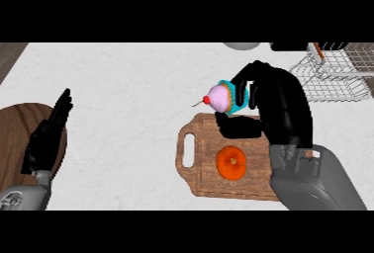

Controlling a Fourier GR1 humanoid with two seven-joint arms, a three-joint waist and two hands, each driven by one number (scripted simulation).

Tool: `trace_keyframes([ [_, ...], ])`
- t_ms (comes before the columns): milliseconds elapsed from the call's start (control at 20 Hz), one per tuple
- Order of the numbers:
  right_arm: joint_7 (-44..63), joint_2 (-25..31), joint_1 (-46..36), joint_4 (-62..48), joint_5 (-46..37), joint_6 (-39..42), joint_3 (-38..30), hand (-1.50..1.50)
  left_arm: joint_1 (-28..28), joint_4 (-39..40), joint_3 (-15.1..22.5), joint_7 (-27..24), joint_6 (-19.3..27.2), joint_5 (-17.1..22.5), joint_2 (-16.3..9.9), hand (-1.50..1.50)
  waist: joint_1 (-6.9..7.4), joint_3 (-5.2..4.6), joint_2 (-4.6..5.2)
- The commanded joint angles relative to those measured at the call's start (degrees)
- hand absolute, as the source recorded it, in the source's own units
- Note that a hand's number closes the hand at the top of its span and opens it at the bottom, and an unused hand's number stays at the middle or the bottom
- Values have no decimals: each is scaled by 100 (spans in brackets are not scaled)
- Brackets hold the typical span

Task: Pick the cupcake from the cutting board and place it in the tiered basket

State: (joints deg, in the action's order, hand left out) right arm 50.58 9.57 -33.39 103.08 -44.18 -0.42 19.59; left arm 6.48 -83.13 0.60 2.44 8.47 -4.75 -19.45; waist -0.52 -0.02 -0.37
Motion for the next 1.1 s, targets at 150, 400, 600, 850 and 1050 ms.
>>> trace_keyframes([
  [150, 229, 901, -556, 882, -87, 868, -949, 150, 30, -229, -50, 240, -68, -93, -69, 0, 21, 1, 13],
  [400, -633, 1589, -952, -10, 683, 1521, -1921, 150, 325, -9, -109, 277, -119, -67, 53, 0, 51, 3, 42],
  [600, -245, 1093, -1442, -112, 885, 1586, -2114, 150, 358, -192, -46, 547, -82, -235, 178, 0, 71, 1, 33],
  [850, -1583, 1601, -1295, -1130, 584, 1482, -2116, 150, 129, -217, -105, 227, -211, -252, 191, 0, 91, 1, 43],
  [1050, -1865, 2116, -1752, -2052, -174, 1310, -1982, 150, 544, 24, -62, 450, -34, -362, 336, 0, 125, -1, 65],
])
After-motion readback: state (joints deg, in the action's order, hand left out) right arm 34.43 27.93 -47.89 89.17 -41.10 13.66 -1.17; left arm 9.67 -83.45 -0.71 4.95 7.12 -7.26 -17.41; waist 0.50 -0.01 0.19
